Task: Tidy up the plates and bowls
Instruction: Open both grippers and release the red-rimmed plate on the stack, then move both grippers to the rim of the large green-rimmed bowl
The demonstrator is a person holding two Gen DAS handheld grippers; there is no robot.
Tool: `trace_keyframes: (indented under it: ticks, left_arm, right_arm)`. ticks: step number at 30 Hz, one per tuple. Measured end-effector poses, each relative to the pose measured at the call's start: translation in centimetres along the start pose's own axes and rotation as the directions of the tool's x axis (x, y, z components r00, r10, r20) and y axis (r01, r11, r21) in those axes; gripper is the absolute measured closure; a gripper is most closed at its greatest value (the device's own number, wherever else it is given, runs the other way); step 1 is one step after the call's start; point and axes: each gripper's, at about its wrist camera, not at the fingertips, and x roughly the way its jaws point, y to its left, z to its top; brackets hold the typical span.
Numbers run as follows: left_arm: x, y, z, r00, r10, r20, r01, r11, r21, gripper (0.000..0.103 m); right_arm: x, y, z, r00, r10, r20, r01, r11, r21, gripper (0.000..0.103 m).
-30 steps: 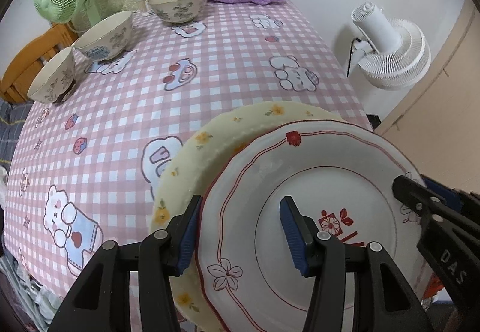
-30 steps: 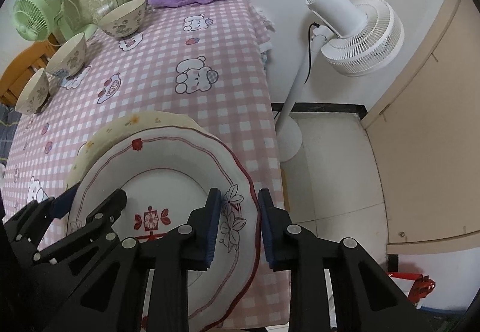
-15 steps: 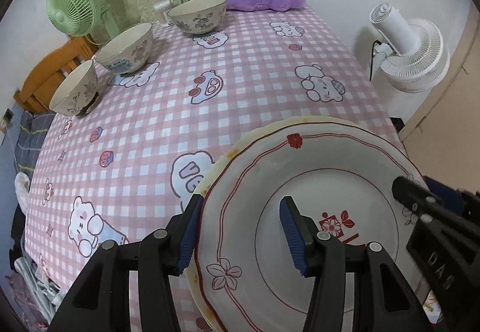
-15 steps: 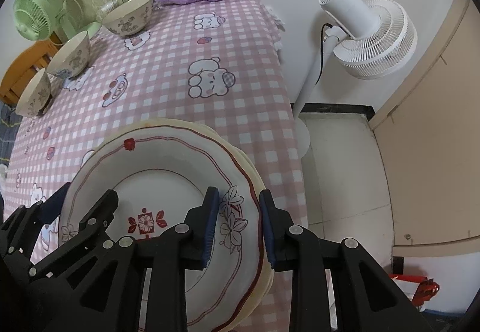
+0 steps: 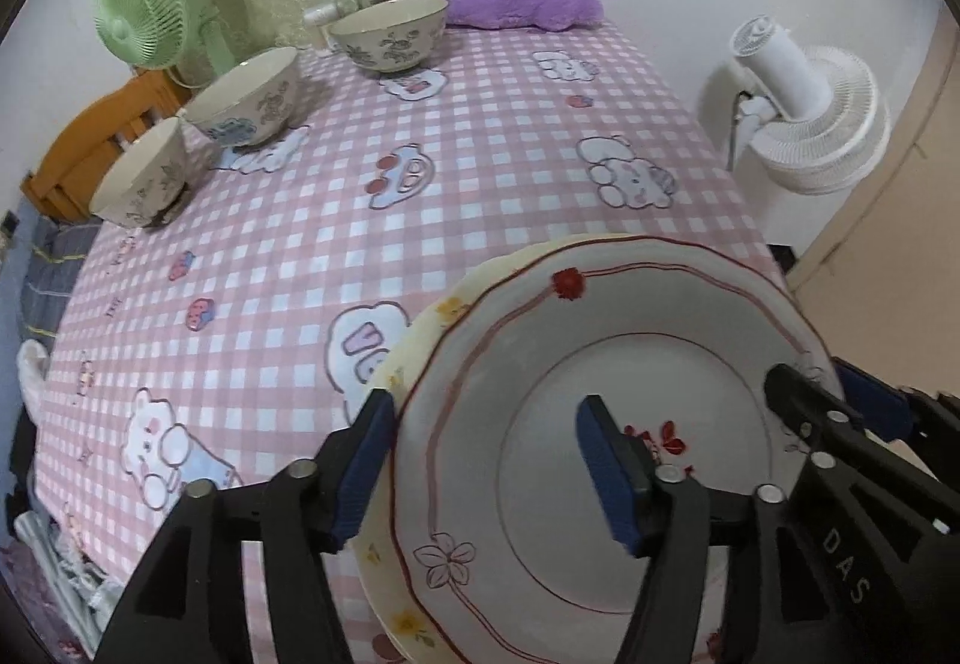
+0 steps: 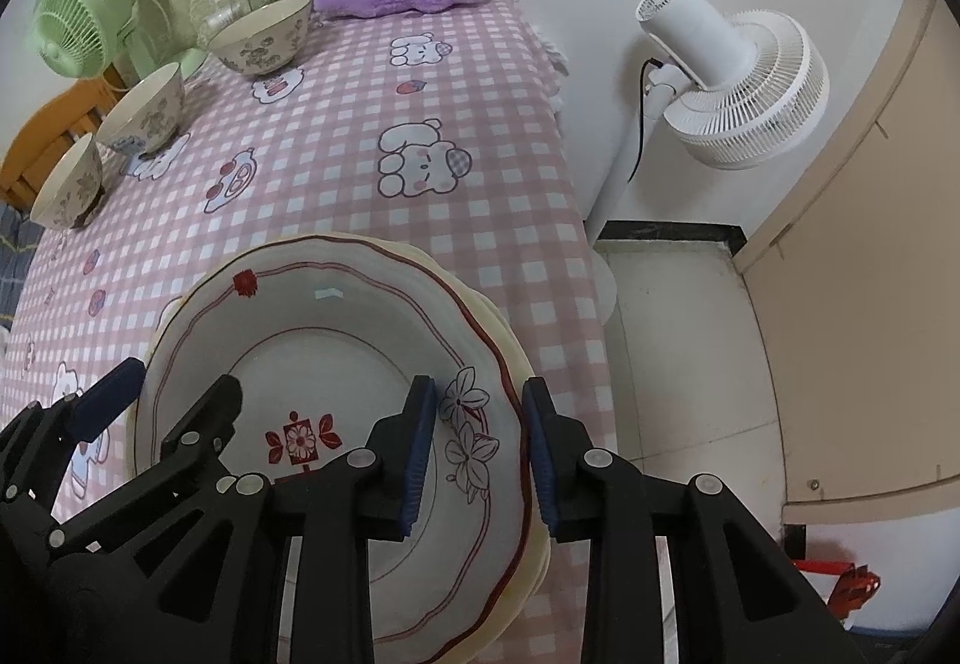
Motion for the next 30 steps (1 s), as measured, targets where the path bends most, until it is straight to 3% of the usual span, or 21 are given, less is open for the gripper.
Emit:
trace_keyframes:
  ticks: [5, 10, 15, 20, 30]
  left_arm:
    - [-0.5, 0.6, -0.4, 0.999, -0.049, -0.001, 0.049, 0.999, -0.022, 0.034]
    - [-2.0, 2.3, -0.2, 0.999, -0.050, 0.020, 0.051, 0.998, -0.046, 0.027]
    - [-3.2, 4.7, 0.3, 0.997, -0.054, 0.060, 0.060, 0.994, -0.086, 0.020]
    - [-4.6, 8.2, 1.0, 0.990, -0.084, 0.113, 0.098, 0.987, -0.125, 0.020]
    - [-5.5, 15.2, 3.6, 0.984, -0.103, 0.148, 0.118, 0.989, -0.094, 0.020]
  right_arm:
    - [-0.2, -0.3, 0.0, 0.999, 0.042, -0.020, -0.043, 0.999, -0.012, 0.065]
    - [-1.5, 0.1, 0.5, 0.998, 0.065, 0.004, -0.065, 0.998, -0.024, 0.048]
    - [-2.6, 1.5, 1.7, 0.995, 0.084, 0.047, -0.083, 0.996, -0.020, 0.039]
    - [-3.5, 4.1, 2.5, 0.992, 0.102, 0.080, -0.100, 0.995, -0.028, 0.037]
    - [-5.1, 10.8, 4.0, 0.988, 0.077, 0.137, -0.081, 0.996, 0.028, 0.037]
